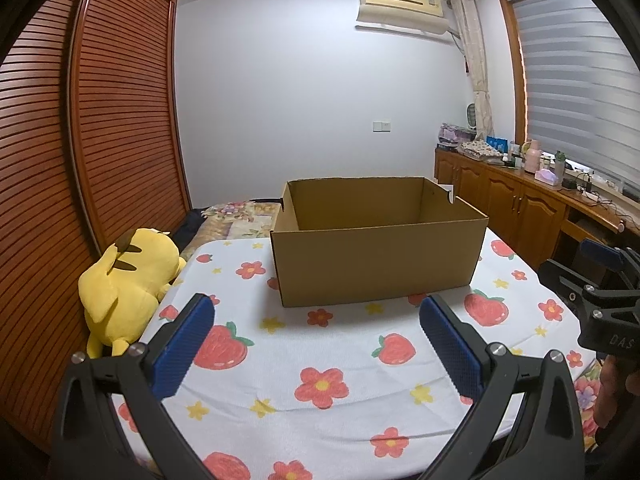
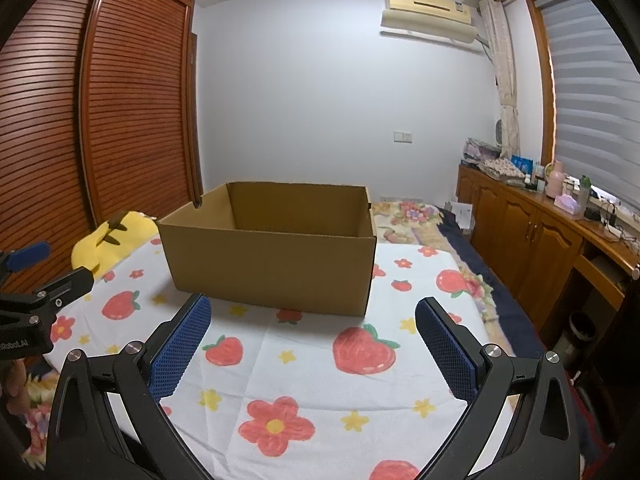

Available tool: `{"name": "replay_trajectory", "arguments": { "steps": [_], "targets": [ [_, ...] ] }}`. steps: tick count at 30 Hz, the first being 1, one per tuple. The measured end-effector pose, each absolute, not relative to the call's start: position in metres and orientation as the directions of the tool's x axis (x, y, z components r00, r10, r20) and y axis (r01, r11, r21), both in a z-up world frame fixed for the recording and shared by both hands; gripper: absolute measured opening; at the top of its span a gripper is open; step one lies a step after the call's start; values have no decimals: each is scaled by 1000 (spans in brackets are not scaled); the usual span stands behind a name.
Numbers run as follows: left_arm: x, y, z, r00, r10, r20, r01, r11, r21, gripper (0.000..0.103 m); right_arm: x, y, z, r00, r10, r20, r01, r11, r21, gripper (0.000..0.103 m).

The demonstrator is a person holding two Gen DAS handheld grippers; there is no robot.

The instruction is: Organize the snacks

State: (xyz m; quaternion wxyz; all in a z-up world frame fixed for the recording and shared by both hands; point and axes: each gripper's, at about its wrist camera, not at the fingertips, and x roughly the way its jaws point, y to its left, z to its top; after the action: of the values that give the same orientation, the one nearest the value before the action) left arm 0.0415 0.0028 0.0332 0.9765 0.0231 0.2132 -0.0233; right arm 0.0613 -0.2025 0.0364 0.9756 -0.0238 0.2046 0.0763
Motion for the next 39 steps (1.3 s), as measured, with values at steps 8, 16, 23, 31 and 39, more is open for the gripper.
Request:
{"name": "replay_trajectory", "arguments": {
  "steps": [8, 16, 23, 31, 39],
  "targets": [
    [40, 3, 34, 910, -35, -413, 53, 998, 32, 103, 60, -201, 38, 906, 142, -398, -162, 987, -17, 103],
    [39, 4, 34, 910, -36, -413, 53, 998, 30, 103, 59, -200, 38, 905, 146, -399, -166, 986, -14, 103],
    [37, 3, 34, 911, -34, -411, 52, 998, 32, 103, 58, -200, 37, 905, 146, -399, -165, 986, -14, 103],
    [37, 3, 34, 911, -33, -411, 51, 998, 33, 103, 58, -200, 37, 905, 147, -398, -166, 986, -14, 103],
    [36, 2, 34, 912, -31, -410, 50, 998, 34, 103, 59, -200, 37, 906, 145, -398, -164, 986, -14, 103]
  ]
}}
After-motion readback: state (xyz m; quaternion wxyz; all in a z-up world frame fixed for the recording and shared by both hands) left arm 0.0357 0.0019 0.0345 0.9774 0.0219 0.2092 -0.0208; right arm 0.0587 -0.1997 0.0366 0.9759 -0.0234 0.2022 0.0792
